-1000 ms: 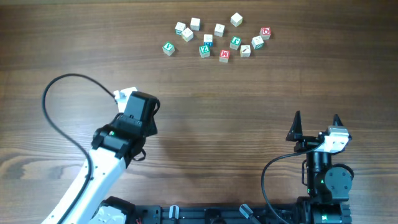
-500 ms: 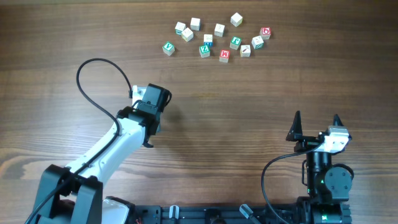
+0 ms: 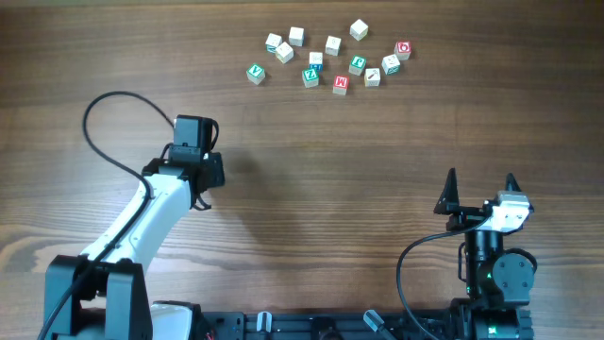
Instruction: Form a horizontal line
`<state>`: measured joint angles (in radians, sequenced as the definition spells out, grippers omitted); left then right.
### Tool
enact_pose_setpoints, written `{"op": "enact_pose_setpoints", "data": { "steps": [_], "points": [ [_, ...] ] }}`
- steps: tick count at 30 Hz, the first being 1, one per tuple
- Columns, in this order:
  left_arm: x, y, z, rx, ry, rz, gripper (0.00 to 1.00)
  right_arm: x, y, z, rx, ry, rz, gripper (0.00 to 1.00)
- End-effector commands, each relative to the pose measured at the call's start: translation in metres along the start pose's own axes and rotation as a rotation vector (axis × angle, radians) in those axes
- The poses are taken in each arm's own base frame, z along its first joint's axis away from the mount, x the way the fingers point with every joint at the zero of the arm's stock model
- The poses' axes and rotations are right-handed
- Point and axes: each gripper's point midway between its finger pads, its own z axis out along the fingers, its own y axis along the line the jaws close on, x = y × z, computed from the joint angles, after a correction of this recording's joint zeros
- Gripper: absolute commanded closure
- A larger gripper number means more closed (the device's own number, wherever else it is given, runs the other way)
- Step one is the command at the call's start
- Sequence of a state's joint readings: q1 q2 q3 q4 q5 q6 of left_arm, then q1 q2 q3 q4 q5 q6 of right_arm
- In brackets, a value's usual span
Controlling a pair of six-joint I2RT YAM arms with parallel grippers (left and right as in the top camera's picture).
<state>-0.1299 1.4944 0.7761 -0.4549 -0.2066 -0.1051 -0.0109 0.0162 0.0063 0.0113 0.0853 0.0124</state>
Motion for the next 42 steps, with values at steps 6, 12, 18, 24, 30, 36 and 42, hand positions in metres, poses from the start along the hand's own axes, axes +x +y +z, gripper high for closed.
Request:
{"op": "enact_pose_setpoints", "data": {
  "steps": [6,12,18,24,30,36,42],
  "points": [
    [0.002,-0.013,0.01,0.067,0.006,0.232,0.96,-0.002,0.004,-0.001,-0.021,-0.009,-0.011,0.0],
    [0.012,-0.023,0.023,0.121,0.053,0.231,0.9,-0.002,0.004,-0.001,-0.021,-0.009,-0.011,0.0],
    [0.019,-0.023,0.029,0.118,0.081,0.235,0.9,-0.002,0.004,-0.001,-0.021,-0.009,-0.011,0.0],
    [0.019,-0.022,0.029,0.117,0.082,0.23,0.78,-0.002,0.004,-0.001,-0.021,-0.009,-0.011,0.0],
    [0.016,-0.019,0.03,0.111,0.076,0.201,0.79,-0.002,0.004,-0.001,-0.021,-0.009,-0.011,0.0],
    [0.008,-0.021,0.031,0.111,0.042,0.156,0.67,-0.002,0.004,-0.001,-0.021,-0.009,-0.011,0.0],
    [0.007,-0.021,0.031,0.11,0.04,0.156,0.49,-0.002,0.004,-0.001,-0.021,-0.009,-0.011,0.0]
  ]
}}
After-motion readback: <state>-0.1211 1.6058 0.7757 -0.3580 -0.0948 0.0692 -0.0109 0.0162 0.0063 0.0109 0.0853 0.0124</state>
